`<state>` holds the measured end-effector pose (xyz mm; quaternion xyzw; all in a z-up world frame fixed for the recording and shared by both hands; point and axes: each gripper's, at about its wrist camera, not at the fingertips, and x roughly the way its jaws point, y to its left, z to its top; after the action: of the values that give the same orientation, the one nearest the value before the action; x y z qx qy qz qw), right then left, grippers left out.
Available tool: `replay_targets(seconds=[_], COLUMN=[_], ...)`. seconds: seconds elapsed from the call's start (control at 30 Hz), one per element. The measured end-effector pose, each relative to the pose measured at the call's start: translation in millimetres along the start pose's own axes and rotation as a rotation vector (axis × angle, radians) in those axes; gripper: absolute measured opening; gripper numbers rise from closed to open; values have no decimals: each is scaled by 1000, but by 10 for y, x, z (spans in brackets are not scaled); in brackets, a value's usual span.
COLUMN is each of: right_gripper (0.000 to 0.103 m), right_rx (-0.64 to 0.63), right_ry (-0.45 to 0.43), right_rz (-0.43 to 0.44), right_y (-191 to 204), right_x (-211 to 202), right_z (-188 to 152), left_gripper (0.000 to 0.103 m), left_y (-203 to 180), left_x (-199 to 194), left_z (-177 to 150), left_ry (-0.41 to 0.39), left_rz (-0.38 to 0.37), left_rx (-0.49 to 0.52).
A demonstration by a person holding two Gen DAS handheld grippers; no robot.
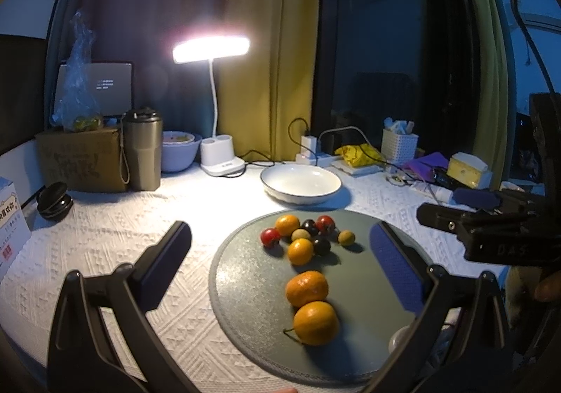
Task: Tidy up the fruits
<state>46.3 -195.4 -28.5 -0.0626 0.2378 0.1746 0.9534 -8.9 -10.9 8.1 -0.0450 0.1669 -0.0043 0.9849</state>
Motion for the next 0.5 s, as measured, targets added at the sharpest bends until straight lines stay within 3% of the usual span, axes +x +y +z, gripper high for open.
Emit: replay_targets(seconds=[0.5], right_gripper=[87], right_rx=[10], right_ry=[32], right_rz=[-4], right_y=[-11], right_x=[58], right_z=[-105], left_gripper=[102], left_y=[-53], left_x=[160], left_z=[-210], left_ry=[87], left_rz=[-41], left_rx=[12])
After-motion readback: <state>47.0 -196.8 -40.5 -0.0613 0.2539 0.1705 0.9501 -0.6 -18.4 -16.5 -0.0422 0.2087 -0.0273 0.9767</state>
